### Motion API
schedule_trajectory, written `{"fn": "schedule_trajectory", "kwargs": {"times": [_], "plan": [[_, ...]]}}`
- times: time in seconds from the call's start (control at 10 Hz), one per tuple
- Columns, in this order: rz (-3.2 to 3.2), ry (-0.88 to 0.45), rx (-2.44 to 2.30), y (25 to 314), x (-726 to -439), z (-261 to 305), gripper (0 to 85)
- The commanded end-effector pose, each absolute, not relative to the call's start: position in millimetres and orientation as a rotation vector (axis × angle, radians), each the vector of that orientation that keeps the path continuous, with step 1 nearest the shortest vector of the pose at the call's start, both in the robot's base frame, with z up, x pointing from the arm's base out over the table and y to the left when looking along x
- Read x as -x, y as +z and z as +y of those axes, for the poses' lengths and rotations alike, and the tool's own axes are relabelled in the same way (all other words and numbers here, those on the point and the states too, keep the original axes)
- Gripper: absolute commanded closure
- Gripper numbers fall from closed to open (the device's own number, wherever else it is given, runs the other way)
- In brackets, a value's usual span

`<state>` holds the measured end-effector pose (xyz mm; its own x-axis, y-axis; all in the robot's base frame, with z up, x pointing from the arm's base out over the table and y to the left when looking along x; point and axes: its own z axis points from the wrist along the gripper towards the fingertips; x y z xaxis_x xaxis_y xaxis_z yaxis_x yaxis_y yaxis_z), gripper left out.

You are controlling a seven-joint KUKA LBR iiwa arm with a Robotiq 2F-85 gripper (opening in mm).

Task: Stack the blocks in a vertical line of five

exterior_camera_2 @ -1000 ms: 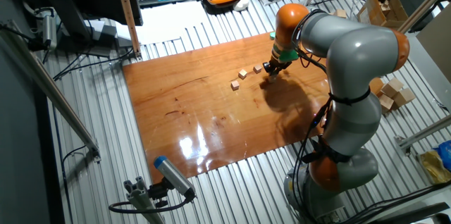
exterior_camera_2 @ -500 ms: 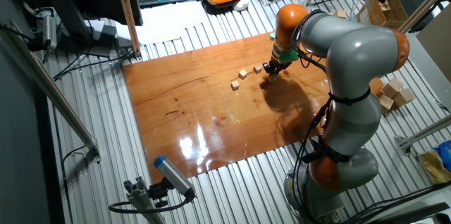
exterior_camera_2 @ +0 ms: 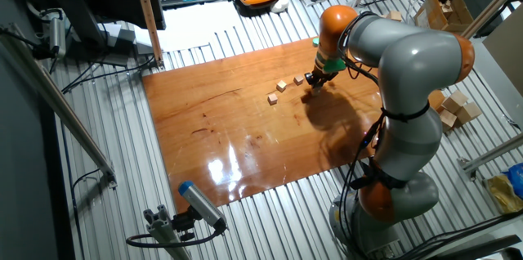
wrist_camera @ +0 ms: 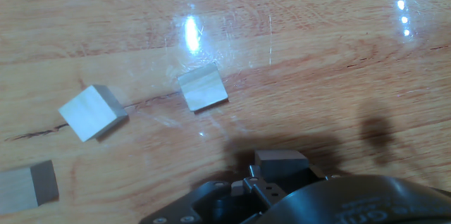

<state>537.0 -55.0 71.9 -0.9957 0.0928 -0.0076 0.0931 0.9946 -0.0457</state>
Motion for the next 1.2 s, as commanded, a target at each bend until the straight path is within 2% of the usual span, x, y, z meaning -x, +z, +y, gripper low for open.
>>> {"fn": "schedule_trajectory", "kwargs": {"times": [0.0, 1.1], "plan": [[3.132, -0.075, -0.146, 71.9, -537.1, -55.1, 85.0], [3.135, -0.06, -0.146, 70.8, -537.1, -55.0, 85.0]]}}
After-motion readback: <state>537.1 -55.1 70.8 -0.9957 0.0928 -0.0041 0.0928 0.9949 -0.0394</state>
